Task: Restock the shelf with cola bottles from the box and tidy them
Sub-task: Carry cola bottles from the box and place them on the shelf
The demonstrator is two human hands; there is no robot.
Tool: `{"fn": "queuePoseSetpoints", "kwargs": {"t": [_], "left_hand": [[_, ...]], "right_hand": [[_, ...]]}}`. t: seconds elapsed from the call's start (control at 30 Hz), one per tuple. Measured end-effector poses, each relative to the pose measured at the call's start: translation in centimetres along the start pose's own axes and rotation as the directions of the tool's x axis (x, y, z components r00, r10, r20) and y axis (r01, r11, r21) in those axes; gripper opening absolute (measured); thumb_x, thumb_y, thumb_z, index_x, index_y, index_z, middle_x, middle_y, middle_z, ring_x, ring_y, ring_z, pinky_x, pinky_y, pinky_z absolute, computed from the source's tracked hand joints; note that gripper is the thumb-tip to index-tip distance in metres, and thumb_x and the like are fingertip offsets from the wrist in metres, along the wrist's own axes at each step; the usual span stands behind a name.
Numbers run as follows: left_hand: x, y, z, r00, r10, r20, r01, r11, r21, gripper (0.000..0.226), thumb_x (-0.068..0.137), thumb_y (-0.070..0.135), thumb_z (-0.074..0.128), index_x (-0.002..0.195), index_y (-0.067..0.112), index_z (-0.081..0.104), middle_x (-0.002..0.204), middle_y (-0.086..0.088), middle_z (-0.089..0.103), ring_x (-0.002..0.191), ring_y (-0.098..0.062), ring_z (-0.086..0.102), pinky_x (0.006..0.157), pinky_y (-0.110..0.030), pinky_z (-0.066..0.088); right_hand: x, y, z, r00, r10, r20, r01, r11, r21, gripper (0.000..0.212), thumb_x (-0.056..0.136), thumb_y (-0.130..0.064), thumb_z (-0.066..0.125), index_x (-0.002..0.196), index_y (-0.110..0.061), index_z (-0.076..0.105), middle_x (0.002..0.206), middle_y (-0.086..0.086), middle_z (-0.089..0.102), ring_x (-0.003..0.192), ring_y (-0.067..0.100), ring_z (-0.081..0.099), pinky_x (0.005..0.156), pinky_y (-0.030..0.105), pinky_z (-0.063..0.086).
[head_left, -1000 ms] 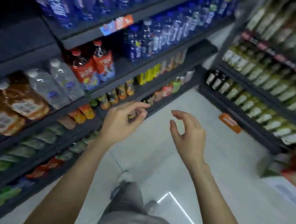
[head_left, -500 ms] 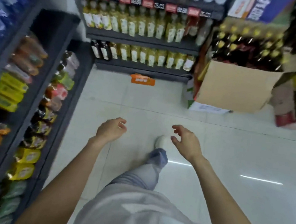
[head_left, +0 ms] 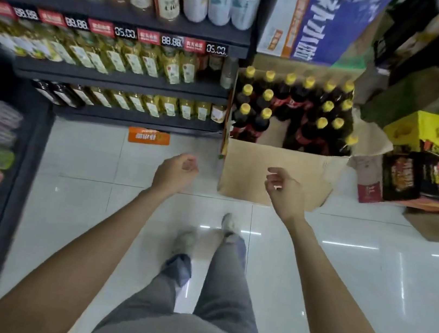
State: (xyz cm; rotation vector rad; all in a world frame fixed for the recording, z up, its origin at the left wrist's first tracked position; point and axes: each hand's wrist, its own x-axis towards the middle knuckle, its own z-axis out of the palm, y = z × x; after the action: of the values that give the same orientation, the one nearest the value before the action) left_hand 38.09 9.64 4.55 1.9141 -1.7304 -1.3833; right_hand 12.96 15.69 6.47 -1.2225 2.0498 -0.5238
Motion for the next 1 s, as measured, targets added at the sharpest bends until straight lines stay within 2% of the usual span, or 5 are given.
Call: {"fn": "queuePoseSetpoints", "kwargs": {"t": [0.1, 0.27, 0.6, 0.8, 1.0], "left_hand": [[6.0, 3.8, 2.8, 0.999, 0.016, 0.039, -0.017, 1.000, 0.022, 0.029, 0.090, 0.024, 0.061, 0.119, 0.019, 0.061, 0.117, 0.001, 0.065, 0.109, -0.018, 0.059, 0.094, -0.035, 0.047], [15.6, 7.1, 7.2, 0.987, 0.068, -0.142, -0.051, 0.992, 0.116, 0.049, 0.085, 0.025, 0.068, 0.130, 0.017, 0.052, 0.129, -0.005, 0.057, 0.121, -0.024, 0.050, 0.094, -0.033, 0.042], [24.2, 6.1, 12.5, 0.983, -0.005, -0.182, 0.067, 0.938, 0.340, 0.077, 0.071, 0.027, 0.080, 0.138, 0.019, 0.042, 0.140, -0.007, 0.041, 0.132, -0.027, 0.032, 0.094, -0.043, 0.044], [26.0, 5.9, 13.8, 0.960, -0.007, -0.278, 0.153, 0.849, 0.506, 0.078, 0.067, 0.047, 0.081, 0.133, 0.022, 0.046, 0.149, -0.006, 0.031, 0.138, -0.027, 0.025, 0.099, -0.044, 0.041], [24.1, 7.7, 14.0, 0.926, 0.130, -0.354, 0.038, 0.902, 0.431, 0.069, 0.054, 0.043, 0.085, 0.108, 0.010, 0.056, 0.144, -0.013, 0.036, 0.137, -0.033, 0.027, 0.100, -0.059, 0.036]], "right_hand": [[9.0, 1.1, -1.2, 0.999, -0.037, 0.040, 0.038, 0.999, -0.032, 0.031, 0.087, -0.008, 0.058, 0.117, -0.009, 0.060, 0.104, 0.009, 0.068, 0.094, 0.026, 0.063, 0.086, 0.038, 0.050], [21.6, 3.8, -0.2, 0.985, -0.036, 0.168, 0.058, 0.991, -0.123, 0.039, 0.086, -0.009, 0.059, 0.125, -0.014, 0.054, 0.116, 0.009, 0.065, 0.103, 0.030, 0.062, 0.087, 0.039, 0.051], [30.6, 7.2, 4.6, 0.873, -0.069, 0.484, 0.139, 0.984, -0.112, 0.084, 0.073, -0.019, 0.081, 0.142, -0.015, 0.032, 0.140, 0.009, 0.048, 0.129, 0.028, 0.044, 0.101, 0.036, 0.037], [31.2, 8.4, 7.0, 0.914, -0.125, 0.386, 0.189, 0.973, -0.133, 0.081, 0.070, -0.047, 0.078, 0.133, -0.018, 0.037, 0.120, 0.011, 0.063, 0.106, 0.034, 0.061, 0.077, 0.040, 0.049], [30.1, 8.3, 3.6, 0.920, -0.245, 0.307, 0.264, 0.964, -0.021, 0.066, 0.068, -0.037, 0.081, 0.120, -0.017, 0.045, 0.109, 0.006, 0.067, 0.101, 0.031, 0.063, 0.077, 0.043, 0.053]]}}
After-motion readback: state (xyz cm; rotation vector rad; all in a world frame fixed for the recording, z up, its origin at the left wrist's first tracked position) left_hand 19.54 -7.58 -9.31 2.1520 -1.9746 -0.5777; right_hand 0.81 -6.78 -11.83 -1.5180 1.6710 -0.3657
